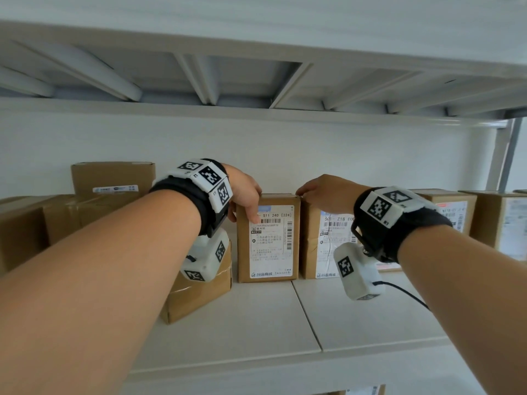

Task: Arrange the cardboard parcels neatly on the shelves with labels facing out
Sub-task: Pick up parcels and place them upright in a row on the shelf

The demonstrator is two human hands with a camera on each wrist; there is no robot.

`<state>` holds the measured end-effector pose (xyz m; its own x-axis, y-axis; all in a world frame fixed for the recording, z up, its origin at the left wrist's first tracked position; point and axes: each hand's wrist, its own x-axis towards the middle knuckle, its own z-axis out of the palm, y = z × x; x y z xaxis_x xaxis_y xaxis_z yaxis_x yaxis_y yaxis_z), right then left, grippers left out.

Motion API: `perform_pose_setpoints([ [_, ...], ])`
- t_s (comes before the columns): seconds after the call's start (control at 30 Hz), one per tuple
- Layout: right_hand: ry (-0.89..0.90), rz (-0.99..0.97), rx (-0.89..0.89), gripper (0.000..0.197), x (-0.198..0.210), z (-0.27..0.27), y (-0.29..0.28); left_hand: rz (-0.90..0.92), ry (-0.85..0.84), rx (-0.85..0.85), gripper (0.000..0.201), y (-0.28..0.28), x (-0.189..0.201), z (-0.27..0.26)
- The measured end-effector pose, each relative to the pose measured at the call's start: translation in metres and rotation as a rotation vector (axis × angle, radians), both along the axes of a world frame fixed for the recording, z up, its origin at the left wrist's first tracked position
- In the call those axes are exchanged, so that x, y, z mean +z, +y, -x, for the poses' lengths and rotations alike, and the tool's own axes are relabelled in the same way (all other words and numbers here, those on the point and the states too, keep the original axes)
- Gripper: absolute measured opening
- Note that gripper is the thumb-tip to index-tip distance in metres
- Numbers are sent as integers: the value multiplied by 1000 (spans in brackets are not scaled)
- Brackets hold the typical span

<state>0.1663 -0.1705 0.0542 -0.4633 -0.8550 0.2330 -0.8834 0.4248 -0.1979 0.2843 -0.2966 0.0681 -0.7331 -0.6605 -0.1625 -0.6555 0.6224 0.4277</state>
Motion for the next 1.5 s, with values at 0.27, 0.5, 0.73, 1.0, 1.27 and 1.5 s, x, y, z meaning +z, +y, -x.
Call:
perform_pose_setpoints([
  [0.27, 18, 51, -22, 38, 1, -2, 3, 114, -37, -27, 91, 3, 1, -9],
  [0.5, 21, 141, 2, 19, 16, -22, 2, 218, 4, -22, 80, 9, 14, -39],
  [0.73, 99, 311, 126, 26, 21, -62, -4, 282, 74, 48, 59, -2, 20, -88],
  [1.0, 85, 387, 324, 28, 16, -120, -29, 366, 163, 163, 38, -29, 8, -150],
  [1.27, 105, -154, 351, 57, -13, -159, -51, 407, 270, 282, 30, -48, -13, -199],
  [1.5, -3, -317, 269, 98, -33, -160, -70, 368, 308, 312, 38, -56, -20, -214],
])
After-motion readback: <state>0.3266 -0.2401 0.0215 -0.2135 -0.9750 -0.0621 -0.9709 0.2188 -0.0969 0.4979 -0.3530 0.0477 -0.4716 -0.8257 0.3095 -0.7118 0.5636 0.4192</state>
